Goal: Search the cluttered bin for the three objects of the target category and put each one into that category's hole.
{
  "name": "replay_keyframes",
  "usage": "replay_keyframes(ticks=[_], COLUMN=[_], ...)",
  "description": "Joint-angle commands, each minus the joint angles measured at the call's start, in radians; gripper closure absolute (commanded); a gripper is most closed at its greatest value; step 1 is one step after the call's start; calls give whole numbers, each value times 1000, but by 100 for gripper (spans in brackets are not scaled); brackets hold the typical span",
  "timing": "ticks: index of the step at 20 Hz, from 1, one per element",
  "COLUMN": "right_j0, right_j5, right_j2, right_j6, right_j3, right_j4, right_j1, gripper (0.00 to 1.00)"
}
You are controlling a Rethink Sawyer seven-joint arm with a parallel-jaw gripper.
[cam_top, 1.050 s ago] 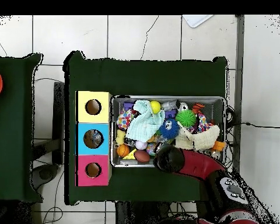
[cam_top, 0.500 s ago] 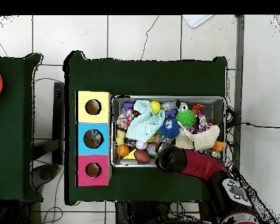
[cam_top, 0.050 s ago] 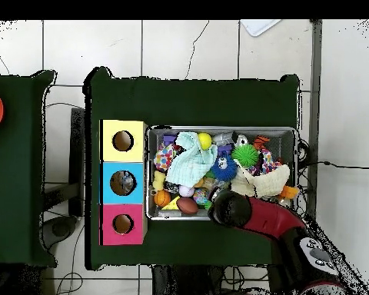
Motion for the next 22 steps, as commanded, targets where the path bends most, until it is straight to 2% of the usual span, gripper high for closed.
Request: replay_keyframes(ticks=[1, 6, 7, 13, 22], right_j0=[-50, -44, -43, -49, -47], right_j5=[52, 23, 18, -31, 12], right_j2=[70, 71, 72, 80, 74], right_j6=[-87, -74, -58, -40, -35], right_j3=[-194, -256, -264, -280, -292], right_j4=[-61, -85, -89, -104, -106], right_j1=[50, 91, 96, 104, 98], gripper=[0, 0, 100, 100, 100])
